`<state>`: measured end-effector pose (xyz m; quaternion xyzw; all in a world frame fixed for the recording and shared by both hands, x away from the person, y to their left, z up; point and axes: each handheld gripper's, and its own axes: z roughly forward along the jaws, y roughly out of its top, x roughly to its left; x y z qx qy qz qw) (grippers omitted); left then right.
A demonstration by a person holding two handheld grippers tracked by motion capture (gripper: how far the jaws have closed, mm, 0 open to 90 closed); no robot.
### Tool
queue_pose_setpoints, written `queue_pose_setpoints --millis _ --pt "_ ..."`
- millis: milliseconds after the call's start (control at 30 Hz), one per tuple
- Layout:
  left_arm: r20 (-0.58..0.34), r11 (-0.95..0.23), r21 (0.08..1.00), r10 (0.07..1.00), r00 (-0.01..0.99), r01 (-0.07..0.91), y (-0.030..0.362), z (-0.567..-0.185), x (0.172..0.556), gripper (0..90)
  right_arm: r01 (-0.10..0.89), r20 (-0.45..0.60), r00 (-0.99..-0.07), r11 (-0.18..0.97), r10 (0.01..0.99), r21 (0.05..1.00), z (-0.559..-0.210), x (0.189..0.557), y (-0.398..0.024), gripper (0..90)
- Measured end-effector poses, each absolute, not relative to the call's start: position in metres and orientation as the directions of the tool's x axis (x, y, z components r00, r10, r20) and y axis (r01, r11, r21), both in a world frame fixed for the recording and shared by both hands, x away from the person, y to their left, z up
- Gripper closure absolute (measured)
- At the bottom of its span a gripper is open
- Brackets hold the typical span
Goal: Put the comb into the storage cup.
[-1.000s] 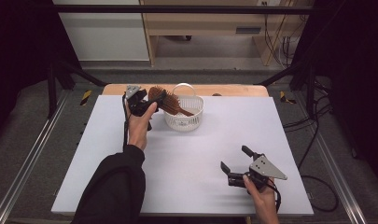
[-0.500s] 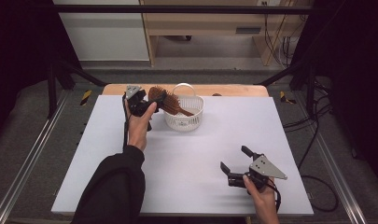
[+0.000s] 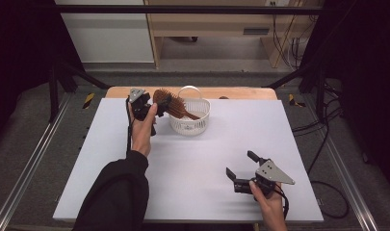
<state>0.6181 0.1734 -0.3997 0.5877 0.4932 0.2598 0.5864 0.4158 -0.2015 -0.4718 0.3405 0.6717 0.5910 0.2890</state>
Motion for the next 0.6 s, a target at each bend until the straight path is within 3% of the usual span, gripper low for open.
queue_pose_setpoints --millis 600 --pt "-0.171 0.090 0.973 0.896 0.409 0.210 0.166 -0.389 0.607 2.0 0.115 0.007 -0.598 0.078 0.801 0.990 -0.472 0.415 -0.202 2.1"
